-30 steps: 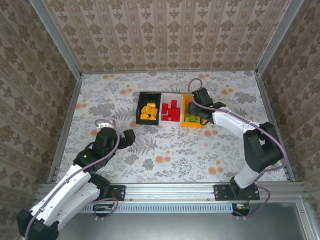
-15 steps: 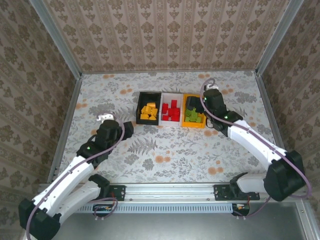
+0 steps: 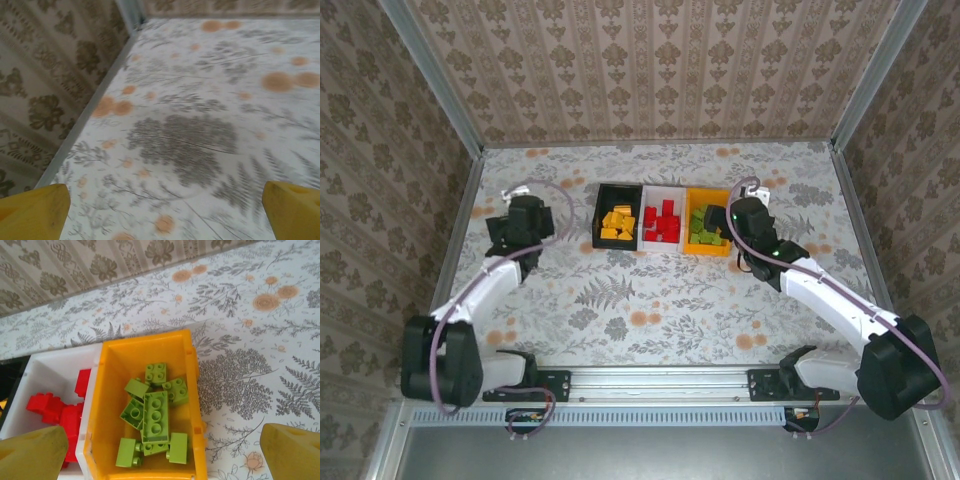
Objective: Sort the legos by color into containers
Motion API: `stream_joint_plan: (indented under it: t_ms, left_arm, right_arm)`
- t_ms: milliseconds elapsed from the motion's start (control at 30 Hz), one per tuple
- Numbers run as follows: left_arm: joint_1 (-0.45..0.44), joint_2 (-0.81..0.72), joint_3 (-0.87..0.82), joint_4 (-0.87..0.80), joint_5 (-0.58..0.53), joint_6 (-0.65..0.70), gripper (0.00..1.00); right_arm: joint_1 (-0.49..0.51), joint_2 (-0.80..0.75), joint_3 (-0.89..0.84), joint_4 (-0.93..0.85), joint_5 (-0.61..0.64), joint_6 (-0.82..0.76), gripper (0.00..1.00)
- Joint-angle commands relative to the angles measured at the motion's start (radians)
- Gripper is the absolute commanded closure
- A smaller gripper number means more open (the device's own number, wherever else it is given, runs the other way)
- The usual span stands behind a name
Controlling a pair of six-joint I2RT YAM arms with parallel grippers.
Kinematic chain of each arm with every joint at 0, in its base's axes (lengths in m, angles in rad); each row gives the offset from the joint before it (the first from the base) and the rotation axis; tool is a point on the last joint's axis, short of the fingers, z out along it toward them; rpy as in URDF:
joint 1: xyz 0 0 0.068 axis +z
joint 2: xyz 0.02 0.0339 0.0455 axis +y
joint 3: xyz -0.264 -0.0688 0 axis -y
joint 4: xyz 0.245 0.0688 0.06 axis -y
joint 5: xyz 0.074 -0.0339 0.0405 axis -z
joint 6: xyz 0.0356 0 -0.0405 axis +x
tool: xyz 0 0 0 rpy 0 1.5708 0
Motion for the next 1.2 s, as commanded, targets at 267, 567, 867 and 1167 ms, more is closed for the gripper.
stream_joint_plan:
  t_ms: [267, 567, 867, 1167]
  left_arm:
    - [0.093, 0.208, -0.270, 0.715, 0.226, 0.209, 0.00]
    - [0.126, 0.237, -0.358, 0.877, 0.314, 0.186, 0.00]
    - [0.123, 0.241, -0.366, 0.900, 0.294, 0.188, 0.00]
    - [0.123, 0.241, -0.365, 0.900, 0.297, 0.190, 0.00]
  right_arm:
    - [-0.044, -0.032, -0.076, 0.144, 0.084, -0.082, 0.00]
    - [-0.111, -0.069, -0.189, 0.381, 0.134, -0.373, 0.00]
    - [-0.365, 0.053, -0.374, 0.678, -0.029, -0.433, 0.00]
    - [-0.385, 0.333, -0.422, 1.003, -0.185, -0.476, 0.00]
